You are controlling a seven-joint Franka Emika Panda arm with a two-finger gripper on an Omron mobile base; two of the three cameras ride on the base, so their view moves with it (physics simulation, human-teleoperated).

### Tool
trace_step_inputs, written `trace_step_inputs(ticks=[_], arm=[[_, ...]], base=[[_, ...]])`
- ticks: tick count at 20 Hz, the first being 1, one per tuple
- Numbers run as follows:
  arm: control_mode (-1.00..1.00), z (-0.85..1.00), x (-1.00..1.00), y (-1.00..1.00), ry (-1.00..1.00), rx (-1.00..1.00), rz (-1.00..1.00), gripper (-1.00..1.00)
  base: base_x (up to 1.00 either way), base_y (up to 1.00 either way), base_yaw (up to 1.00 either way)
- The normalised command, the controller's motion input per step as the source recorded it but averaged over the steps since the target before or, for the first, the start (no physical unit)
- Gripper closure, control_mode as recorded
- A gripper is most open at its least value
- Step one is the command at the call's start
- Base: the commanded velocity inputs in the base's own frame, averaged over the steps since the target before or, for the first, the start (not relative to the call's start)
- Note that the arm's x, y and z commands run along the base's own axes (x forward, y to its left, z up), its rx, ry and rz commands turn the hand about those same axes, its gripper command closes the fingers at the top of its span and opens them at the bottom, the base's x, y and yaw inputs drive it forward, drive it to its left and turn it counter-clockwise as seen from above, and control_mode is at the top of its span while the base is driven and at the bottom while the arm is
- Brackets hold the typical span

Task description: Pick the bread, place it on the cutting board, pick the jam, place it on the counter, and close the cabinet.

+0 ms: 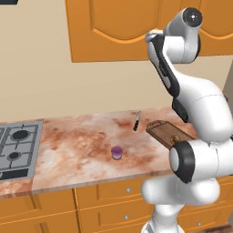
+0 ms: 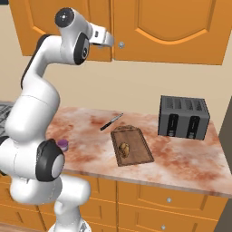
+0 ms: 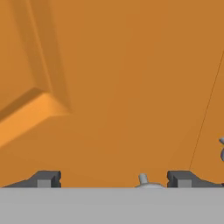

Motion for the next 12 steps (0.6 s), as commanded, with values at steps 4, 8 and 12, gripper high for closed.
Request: trace_step_inputs(ticks=[4, 8, 12], arm=[[-1.00, -0.10, 0.29, 0.00, 0.00, 0.00, 0.04, -1.00], [-1.00, -0.11, 0.30, 0.00, 0.00, 0.00, 0.04, -1.00], [-1.00, -0.13, 0.33, 0.00, 0.00, 0.00, 0.04, -1.00]], base=[[0.00, 0.00, 0.00], [0.00, 0.00, 0.00], [0.00, 0.00, 0.00]])
